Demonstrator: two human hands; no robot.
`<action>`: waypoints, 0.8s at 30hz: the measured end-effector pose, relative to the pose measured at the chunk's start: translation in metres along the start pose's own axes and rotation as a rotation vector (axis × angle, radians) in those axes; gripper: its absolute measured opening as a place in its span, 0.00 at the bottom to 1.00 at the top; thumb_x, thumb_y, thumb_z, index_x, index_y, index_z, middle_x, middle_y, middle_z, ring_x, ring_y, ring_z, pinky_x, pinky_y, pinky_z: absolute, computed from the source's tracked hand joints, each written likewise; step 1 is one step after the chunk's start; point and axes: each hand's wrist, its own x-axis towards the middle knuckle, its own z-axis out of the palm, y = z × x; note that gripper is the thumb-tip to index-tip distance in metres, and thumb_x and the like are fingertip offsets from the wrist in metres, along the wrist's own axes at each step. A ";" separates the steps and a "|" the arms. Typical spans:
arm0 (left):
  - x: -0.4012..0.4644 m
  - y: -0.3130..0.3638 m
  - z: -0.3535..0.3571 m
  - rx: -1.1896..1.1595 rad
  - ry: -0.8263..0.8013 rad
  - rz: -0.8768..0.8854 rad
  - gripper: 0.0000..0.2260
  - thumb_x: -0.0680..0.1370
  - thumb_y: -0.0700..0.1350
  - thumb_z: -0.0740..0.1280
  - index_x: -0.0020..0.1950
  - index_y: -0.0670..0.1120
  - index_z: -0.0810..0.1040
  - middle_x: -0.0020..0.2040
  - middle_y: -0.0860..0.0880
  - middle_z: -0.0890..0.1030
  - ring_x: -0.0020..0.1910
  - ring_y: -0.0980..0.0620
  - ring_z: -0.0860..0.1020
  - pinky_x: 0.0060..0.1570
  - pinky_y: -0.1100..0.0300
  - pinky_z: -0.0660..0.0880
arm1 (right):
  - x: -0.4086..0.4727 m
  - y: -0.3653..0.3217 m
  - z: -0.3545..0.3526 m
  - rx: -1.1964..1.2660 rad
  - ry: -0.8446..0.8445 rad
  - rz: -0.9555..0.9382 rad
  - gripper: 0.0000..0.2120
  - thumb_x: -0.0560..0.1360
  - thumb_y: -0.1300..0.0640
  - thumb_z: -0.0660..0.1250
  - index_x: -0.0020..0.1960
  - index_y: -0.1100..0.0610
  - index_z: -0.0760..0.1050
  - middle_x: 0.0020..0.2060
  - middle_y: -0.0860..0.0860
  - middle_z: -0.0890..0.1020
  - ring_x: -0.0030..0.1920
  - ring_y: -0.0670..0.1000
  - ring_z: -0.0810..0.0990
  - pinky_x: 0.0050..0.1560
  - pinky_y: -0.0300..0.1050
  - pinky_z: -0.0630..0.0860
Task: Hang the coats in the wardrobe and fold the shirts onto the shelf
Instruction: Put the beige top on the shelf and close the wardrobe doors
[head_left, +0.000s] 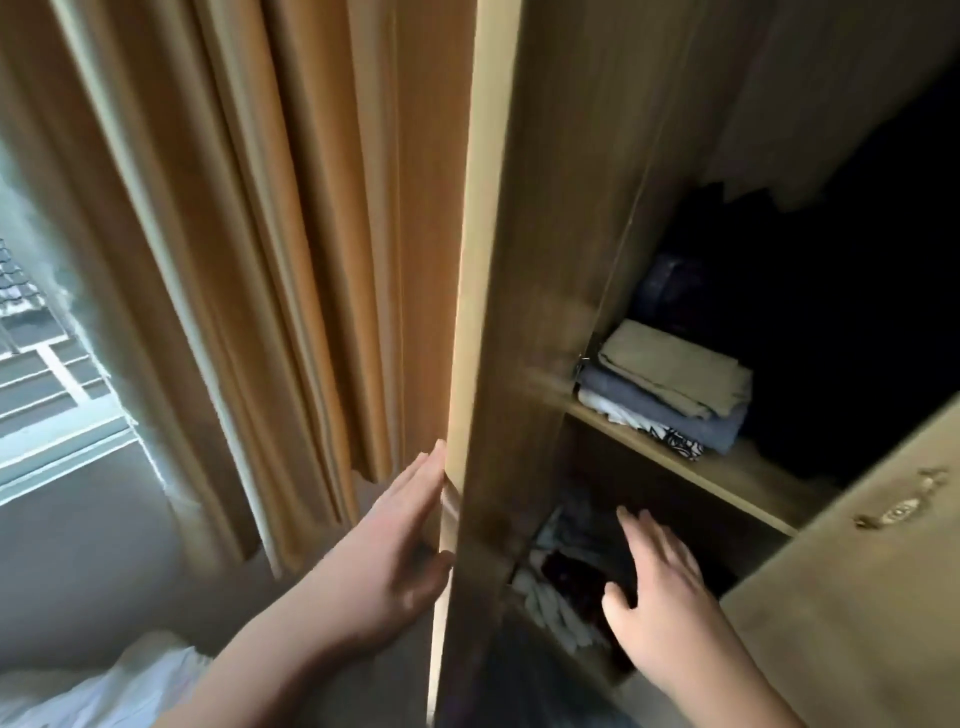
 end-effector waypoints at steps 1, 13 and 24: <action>0.001 0.005 0.005 -0.018 -0.052 0.043 0.39 0.78 0.46 0.69 0.80 0.59 0.47 0.79 0.63 0.52 0.78 0.60 0.49 0.76 0.48 0.56 | 0.000 0.005 -0.002 -0.002 0.005 0.015 0.38 0.77 0.48 0.63 0.80 0.46 0.46 0.80 0.48 0.51 0.79 0.51 0.49 0.76 0.43 0.49; 0.104 0.112 0.125 0.205 -0.362 0.419 0.37 0.81 0.48 0.60 0.73 0.73 0.36 0.76 0.67 0.34 0.75 0.63 0.31 0.77 0.56 0.45 | -0.024 0.120 -0.055 0.076 0.165 0.245 0.39 0.74 0.48 0.67 0.79 0.45 0.51 0.78 0.47 0.58 0.78 0.50 0.56 0.76 0.51 0.61; 0.213 0.185 0.247 0.413 -0.191 0.327 0.38 0.80 0.51 0.58 0.74 0.66 0.29 0.79 0.56 0.35 0.77 0.55 0.34 0.78 0.50 0.48 | -0.023 0.246 -0.105 0.082 0.290 0.237 0.35 0.79 0.50 0.59 0.80 0.45 0.45 0.79 0.46 0.52 0.79 0.47 0.47 0.77 0.40 0.48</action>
